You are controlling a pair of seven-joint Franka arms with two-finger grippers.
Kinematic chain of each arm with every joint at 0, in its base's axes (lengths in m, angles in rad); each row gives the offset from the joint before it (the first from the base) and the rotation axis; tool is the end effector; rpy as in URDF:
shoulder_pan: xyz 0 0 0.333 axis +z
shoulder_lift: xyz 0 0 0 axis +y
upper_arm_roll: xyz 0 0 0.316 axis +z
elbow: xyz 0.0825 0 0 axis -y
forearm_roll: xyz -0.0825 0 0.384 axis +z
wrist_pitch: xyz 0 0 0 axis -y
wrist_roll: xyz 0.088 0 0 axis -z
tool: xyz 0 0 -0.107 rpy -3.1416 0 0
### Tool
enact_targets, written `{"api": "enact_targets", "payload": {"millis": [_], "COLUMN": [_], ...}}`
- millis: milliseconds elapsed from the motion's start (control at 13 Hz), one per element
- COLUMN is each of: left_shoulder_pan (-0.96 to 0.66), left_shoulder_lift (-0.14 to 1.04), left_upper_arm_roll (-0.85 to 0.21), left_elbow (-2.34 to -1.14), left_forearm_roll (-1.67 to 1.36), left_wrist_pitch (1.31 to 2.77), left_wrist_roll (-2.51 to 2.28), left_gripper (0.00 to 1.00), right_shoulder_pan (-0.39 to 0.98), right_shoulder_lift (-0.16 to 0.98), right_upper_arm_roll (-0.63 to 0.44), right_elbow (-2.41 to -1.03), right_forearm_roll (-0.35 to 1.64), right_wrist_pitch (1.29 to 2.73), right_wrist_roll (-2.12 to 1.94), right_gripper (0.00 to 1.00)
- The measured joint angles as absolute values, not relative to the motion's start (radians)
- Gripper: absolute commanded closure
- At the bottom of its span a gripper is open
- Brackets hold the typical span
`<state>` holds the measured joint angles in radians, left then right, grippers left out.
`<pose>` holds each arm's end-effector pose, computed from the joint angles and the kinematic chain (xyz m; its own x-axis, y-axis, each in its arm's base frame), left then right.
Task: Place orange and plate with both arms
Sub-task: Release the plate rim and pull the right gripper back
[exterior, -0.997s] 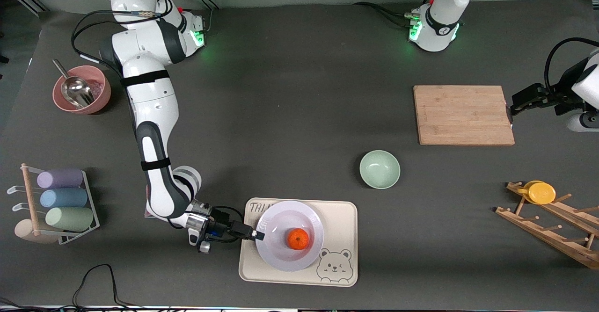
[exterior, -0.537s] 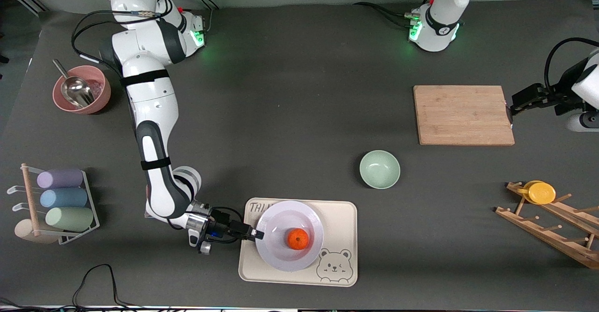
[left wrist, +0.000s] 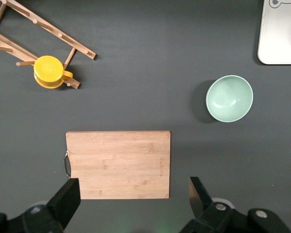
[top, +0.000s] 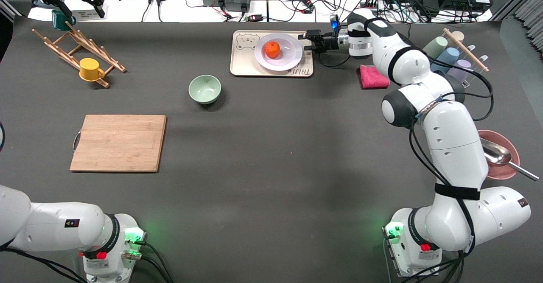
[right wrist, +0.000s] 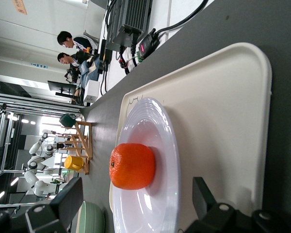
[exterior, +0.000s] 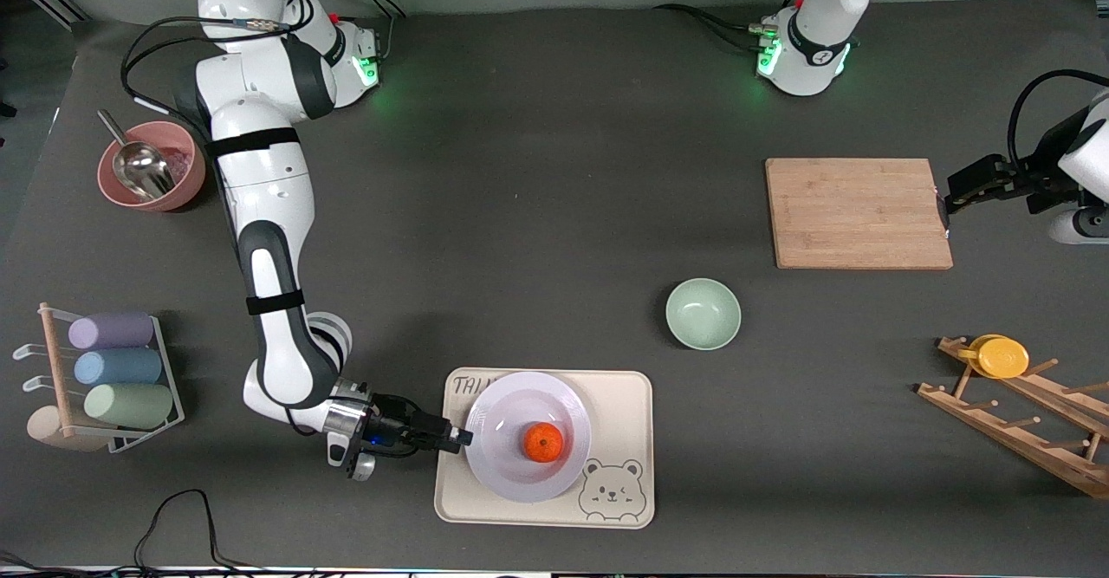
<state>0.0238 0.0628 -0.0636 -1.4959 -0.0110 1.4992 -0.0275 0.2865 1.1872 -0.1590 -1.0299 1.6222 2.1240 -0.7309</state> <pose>0.5661 -0.0226 0.6184 0.9981 -0.0131 -0.0597 -0.0124 -0.9998 0.0134 0.7635 0.1917 0.1313 0.9615 -0.1889 0.1995 0.0996 -0.4369 -0.8940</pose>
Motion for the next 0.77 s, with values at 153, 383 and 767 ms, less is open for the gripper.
{"api": "enact_targets", "payload": {"millis": [153,383,767], "left_shoulder_pan": [0.024,0.024,0.024], "left_shoulder_lift": [0.063,0.063,0.063], "left_upper_arm_roll": [-0.064,-0.064,-0.064], "left_elbow": [-1.496,-1.496,-1.496], "left_forearm_roll": [-0.011,-0.011,-0.011], "left_wrist_pitch": [1.499,1.499,1.499], "left_wrist_roll": [-0.027,-0.028,-0.027], "left_gripper": [0.00,0.00,0.00], "right_shoulder_pan": [0.286,0.271,0.244], "right_shoulder_lift": [1.163,1.107,0.933], "right_upper_arm_roll": [-0.160,-0.162,-0.162], "right_elbow": [-1.026,-1.022,-1.179], "right_forearm_roll": [1.550,1.419,1.371], "right_wrist_pitch": [2.125,2.124,2.061], "right_wrist_roll": [-0.666,-0.563,-0.455], "right_gripper": [0.00,0.00,0.00]}}
